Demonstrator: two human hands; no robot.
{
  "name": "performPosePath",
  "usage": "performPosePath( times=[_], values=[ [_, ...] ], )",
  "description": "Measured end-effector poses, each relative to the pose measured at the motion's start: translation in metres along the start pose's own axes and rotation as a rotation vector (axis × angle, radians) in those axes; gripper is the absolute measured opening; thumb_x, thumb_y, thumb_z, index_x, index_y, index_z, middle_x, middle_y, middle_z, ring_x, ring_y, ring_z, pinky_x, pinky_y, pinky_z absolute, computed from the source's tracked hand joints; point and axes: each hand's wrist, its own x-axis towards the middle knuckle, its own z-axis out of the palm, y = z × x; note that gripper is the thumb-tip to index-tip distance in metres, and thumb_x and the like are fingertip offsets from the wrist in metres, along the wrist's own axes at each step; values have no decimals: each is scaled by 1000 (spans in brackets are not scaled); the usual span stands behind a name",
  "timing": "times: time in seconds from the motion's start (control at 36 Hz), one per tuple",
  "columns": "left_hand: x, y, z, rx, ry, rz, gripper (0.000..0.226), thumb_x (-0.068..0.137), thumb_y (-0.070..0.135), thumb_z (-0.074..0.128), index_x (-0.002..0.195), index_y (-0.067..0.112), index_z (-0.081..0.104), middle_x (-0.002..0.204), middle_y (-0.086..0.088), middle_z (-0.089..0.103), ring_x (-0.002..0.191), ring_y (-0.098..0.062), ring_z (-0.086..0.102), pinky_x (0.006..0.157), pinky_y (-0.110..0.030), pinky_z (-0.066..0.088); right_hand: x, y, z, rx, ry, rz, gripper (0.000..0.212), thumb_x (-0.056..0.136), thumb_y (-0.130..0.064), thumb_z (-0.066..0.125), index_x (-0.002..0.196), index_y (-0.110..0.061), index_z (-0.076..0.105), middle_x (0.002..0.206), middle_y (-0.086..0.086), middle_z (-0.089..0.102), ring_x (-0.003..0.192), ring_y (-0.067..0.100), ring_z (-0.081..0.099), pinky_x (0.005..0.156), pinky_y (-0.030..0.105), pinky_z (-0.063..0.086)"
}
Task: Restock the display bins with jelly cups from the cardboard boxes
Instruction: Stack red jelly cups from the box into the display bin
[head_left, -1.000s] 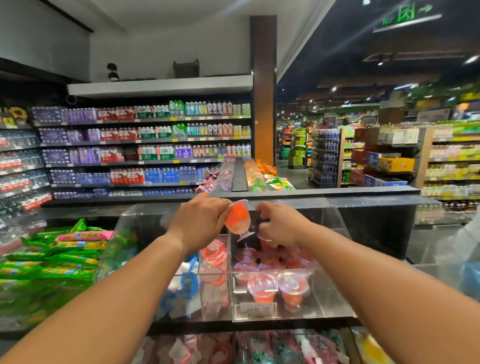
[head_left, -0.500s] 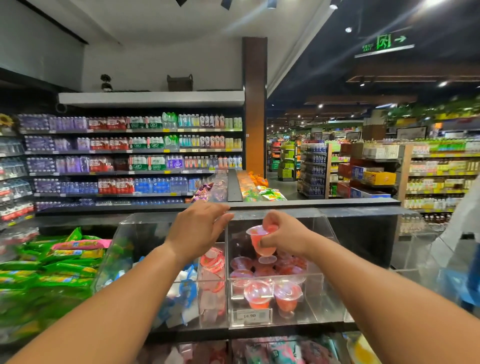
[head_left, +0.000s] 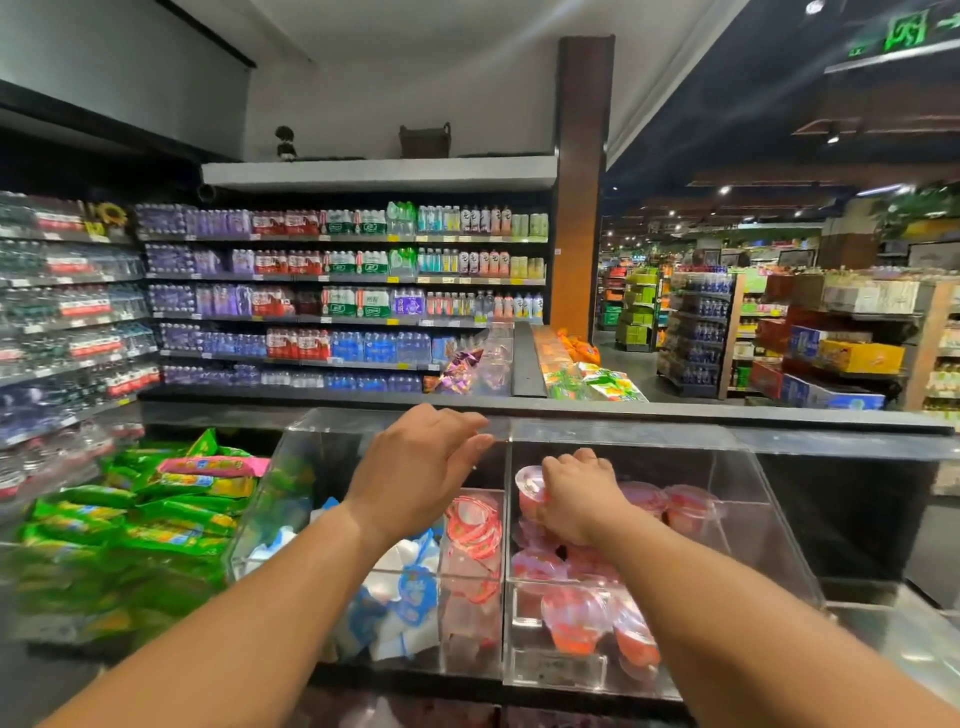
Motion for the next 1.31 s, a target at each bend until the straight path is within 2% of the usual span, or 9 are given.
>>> performPosePath(
  times=[0.28, 0.5, 0.72, 0.81, 0.89, 1.06, 1.11, 1.19, 1.31],
  values=[
    [2, -21, 11, 26, 47, -19, 51, 101, 52, 41, 113, 17, 75, 98, 5, 75, 90, -18, 65, 76, -33, 54, 23, -6, 20, -75, -151, 45, 50, 96, -40, 50, 143, -25, 38, 142, 10, 50, 140, 36, 28, 117, 62, 12],
    [7, -15, 21, -15, 37, -45, 63, 101, 62, 32, 117, 18, 74, 100, 3, 74, 92, -16, 66, 78, -31, 52, 23, -3, 25, -44, -151, 56, 58, 99, -54, 48, 147, -27, 31, 140, 13, 51, 137, 39, 32, 116, 64, 13],
    [14, 4, 29, -101, 51, -56, 63, 100, 65, 30, 100, 22, 77, 90, 8, 73, 88, -16, 60, 78, -27, 44, -9, -3, 3, 50, 83, 10, 56, 98, -55, 43, 142, -19, 43, 139, 8, 50, 136, 31, 37, 118, 50, 20],
    [23, 19, 31, -236, 67, -148, 62, 100, 61, 39, 72, 16, 70, 70, 3, 67, 76, -18, 58, 79, -30, 44, -40, -9, -11, 182, 256, -34, 44, 96, -47, 50, 131, -21, 48, 123, 2, 56, 122, 27, 47, 106, 41, 31],
    [34, 44, 30, -471, 88, -359, 62, 94, 67, 48, 68, 15, 70, 61, 1, 66, 68, -9, 62, 71, -23, 47, -70, -12, -24, 311, 451, -160, 58, 86, -45, 66, 134, -19, 47, 122, 1, 54, 114, 25, 47, 102, 40, 34],
    [45, 75, 48, -887, 63, -627, 73, 85, 83, 46, 68, 18, 75, 68, -6, 73, 73, -32, 71, 81, -53, 57, -106, -19, -42, 315, 633, -298, 76, 75, -43, 77, 135, -20, 37, 129, 10, 49, 110, 33, 53, 95, 45, 45],
    [47, 90, 48, -1020, 54, -775, 62, 91, 74, 47, 68, 26, 76, 68, -2, 73, 76, -30, 70, 84, -50, 58, -110, -20, -46, 189, 713, -288, 75, 73, -38, 75, 134, -13, 38, 130, 14, 41, 109, 35, 55, 93, 43, 51],
    [49, 105, 45, -1295, -76, -1043, 58, 97, 66, 44, 79, 16, 66, 57, -1, 64, 58, -24, 64, 55, -35, 53, -115, -13, -55, -29, 778, -287, 71, 67, -26, 77, 127, -8, 43, 125, 16, 41, 96, 33, 60, 84, 40, 57],
    [45, 115, 37, -1423, -207, -1043, 62, 102, 62, 34, 89, 9, 64, 52, -2, 62, 43, -18, 59, 44, -23, 44, -122, -3, -68, -143, 786, -345, 44, 78, -12, 48, 120, -3, 57, 115, 23, 61, 76, 36, 61, 67, 42, 55]
  ],
)
